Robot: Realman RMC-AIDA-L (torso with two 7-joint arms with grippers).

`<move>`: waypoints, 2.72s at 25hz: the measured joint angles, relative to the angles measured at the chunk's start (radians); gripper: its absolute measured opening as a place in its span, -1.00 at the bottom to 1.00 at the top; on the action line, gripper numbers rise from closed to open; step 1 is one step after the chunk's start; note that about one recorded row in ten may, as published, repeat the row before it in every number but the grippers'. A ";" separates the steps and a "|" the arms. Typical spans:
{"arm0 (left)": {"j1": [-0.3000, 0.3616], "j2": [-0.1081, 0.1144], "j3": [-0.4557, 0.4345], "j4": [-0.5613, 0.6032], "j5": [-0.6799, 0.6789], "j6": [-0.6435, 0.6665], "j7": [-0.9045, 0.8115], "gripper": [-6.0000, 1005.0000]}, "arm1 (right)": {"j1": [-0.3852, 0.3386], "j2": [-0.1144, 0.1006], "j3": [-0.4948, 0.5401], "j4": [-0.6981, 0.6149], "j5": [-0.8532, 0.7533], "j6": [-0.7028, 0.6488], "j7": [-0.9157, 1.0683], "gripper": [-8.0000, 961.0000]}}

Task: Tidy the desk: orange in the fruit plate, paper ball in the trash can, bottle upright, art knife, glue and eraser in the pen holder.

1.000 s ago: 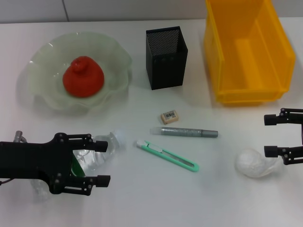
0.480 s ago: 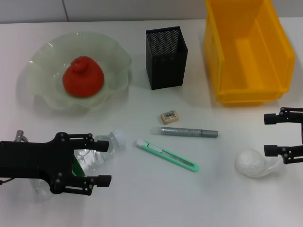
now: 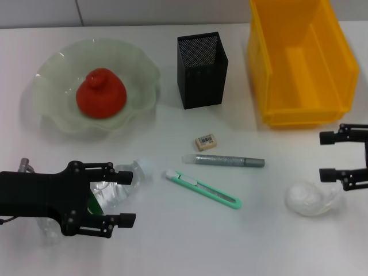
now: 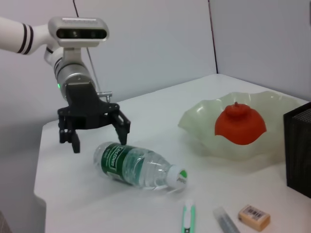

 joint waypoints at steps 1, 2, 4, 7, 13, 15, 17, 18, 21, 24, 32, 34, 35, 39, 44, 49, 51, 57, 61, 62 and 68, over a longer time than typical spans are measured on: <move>-0.001 0.000 0.000 0.000 0.000 0.000 0.000 0.57 | 0.000 0.000 0.000 0.000 0.000 0.000 0.000 0.72; -0.001 0.000 0.000 0.000 0.000 0.000 0.000 0.57 | 0.004 0.000 -0.005 -0.020 -0.001 -0.001 0.026 0.72; -0.002 0.000 0.000 0.000 0.000 0.000 0.000 0.57 | 0.015 0.001 -0.025 -0.065 -0.019 -0.002 0.085 0.72; -0.004 0.000 0.000 0.000 0.000 0.000 -0.001 0.57 | 0.051 0.010 -0.064 -0.141 -0.093 -0.005 0.188 0.72; -0.006 0.000 0.000 0.000 0.000 0.000 -0.005 0.57 | 0.146 0.081 -0.102 -0.334 -0.328 -0.028 0.338 0.72; -0.007 0.001 0.000 0.000 0.000 0.000 -0.006 0.57 | 0.169 0.098 -0.118 -0.369 -0.376 -0.039 0.358 0.72; -0.007 0.001 0.000 0.000 0.000 0.000 -0.007 0.57 | 0.180 0.105 -0.128 -0.381 -0.398 -0.043 0.367 0.72; -0.008 0.001 0.000 0.000 0.000 0.000 -0.008 0.57 | 0.200 0.112 -0.143 -0.392 -0.435 -0.044 0.380 0.72; -0.008 0.001 0.000 0.000 0.000 0.000 -0.009 0.57 | 0.218 0.115 -0.167 -0.392 -0.461 -0.041 0.394 0.72; -0.010 0.001 -0.004 0.000 -0.001 0.000 -0.009 0.57 | 0.227 0.117 -0.221 -0.394 -0.472 -0.029 0.415 0.72; -0.014 -0.002 -0.010 0.000 -0.002 0.000 -0.011 0.57 | 0.238 0.156 -0.295 -0.397 -0.532 0.003 0.422 0.72; -0.014 -0.003 -0.010 0.000 -0.002 0.000 -0.012 0.57 | 0.237 0.171 -0.312 -0.399 -0.553 0.021 0.420 0.72; -0.014 -0.004 -0.010 0.000 -0.002 0.000 -0.013 0.57 | 0.235 0.175 -0.321 -0.400 -0.558 0.029 0.419 0.72; -0.014 -0.006 -0.011 -0.001 0.000 -0.002 -0.014 0.57 | 0.228 0.187 -0.335 -0.401 -0.563 0.047 0.405 0.72; -0.014 -0.009 -0.011 -0.001 0.000 -0.001 -0.018 0.57 | 0.227 0.190 -0.350 -0.394 -0.564 0.063 0.400 0.72; -0.015 -0.010 -0.011 0.000 0.000 -0.002 -0.023 0.57 | 0.223 0.194 -0.352 -0.387 -0.574 0.079 0.393 0.68; -0.015 -0.011 -0.011 0.000 0.000 -0.003 -0.023 0.57 | 0.221 0.195 -0.354 -0.383 -0.583 0.088 0.391 0.59; -0.015 -0.014 -0.011 0.000 0.000 -0.006 -0.023 0.57 | 0.218 0.202 -0.354 -0.374 -0.596 0.103 0.386 0.39; -0.015 -0.014 -0.011 0.000 0.000 -0.006 -0.023 0.57 | 0.216 0.203 -0.344 -0.373 -0.593 0.093 0.378 0.28; -0.015 -0.014 -0.011 0.000 0.000 -0.006 -0.023 0.57 | 0.215 0.203 -0.337 -0.373 -0.590 0.088 0.375 0.25; -0.015 -0.013 -0.011 0.000 -0.001 -0.006 -0.023 0.57 | 0.214 0.183 -0.199 -0.376 -0.530 0.012 0.321 0.16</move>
